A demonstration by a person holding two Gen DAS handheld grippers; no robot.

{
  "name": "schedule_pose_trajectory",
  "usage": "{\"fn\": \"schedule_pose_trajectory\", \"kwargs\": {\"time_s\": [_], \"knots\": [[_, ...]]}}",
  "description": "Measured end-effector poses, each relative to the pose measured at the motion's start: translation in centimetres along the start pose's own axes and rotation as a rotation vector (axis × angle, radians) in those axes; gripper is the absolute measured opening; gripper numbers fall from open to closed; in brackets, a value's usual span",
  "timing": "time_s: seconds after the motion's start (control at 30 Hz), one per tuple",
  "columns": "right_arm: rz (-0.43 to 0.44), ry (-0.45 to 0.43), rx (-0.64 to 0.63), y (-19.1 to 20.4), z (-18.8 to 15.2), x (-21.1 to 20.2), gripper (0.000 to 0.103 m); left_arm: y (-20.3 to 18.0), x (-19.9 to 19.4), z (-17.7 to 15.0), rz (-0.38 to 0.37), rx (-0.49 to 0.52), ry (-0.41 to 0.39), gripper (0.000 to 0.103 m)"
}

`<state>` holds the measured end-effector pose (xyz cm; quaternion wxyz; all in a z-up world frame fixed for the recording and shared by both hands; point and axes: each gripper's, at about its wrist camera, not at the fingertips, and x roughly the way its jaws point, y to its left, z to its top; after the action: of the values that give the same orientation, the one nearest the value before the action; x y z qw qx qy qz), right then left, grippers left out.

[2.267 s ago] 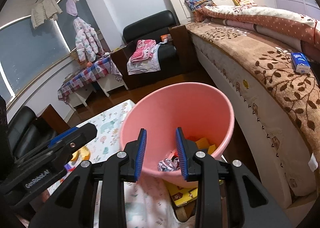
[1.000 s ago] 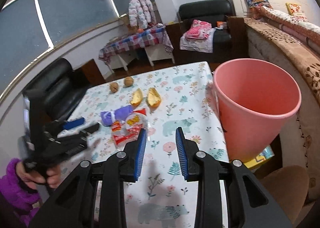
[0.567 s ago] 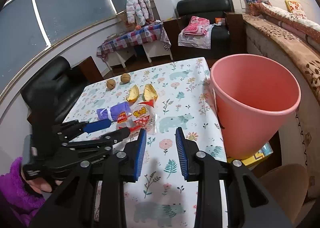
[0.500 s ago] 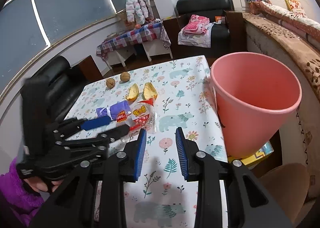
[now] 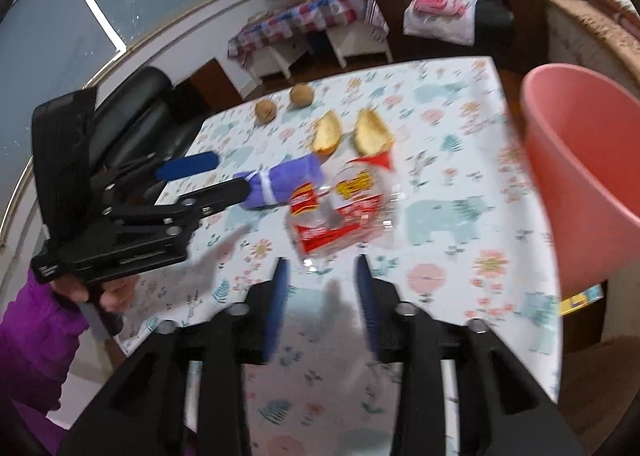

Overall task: Collect trash
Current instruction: 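Grasp the purple rolled cloth with the left tool while the right tool grasps the clear snack bag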

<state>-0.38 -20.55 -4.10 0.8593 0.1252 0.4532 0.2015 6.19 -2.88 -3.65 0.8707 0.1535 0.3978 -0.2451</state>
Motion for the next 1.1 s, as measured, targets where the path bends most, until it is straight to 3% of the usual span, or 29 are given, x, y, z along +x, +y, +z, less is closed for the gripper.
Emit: {"fn": "schedule_pose_trajectory", "kwargs": {"time_s": [0.3, 0.47, 0.63, 0.83, 1.1], "knots": [[-0.065, 0.109, -0.022, 2.3, 0.3, 4.6, 0.049, 0.0, 4.2, 0.3, -0.040, 0.170, 0.049, 0.062], [-0.125, 0.088, -0.031, 1.9, 0.9, 4.9, 0.049, -0.1, 5.8, -0.1, -0.059, 0.183, 0.077, 0.061], [-0.185, 0.052, -0.003, -0.3, 1.6, 4.3, 0.049, 0.4, 5.4, -0.3, -0.112, 0.104, 0.075, 0.045], [-0.207, 0.009, 0.054, -3.3, 3.1, 3.4, 0.049, 0.7, 4.6, -0.5, -0.180, -0.037, 0.077, 0.039], [-0.094, 0.002, 0.150, -5.5, 3.8, 1.7, 0.049, 0.1, 2.1, -0.4, -0.208, -0.140, 0.013, 0.038]]}}
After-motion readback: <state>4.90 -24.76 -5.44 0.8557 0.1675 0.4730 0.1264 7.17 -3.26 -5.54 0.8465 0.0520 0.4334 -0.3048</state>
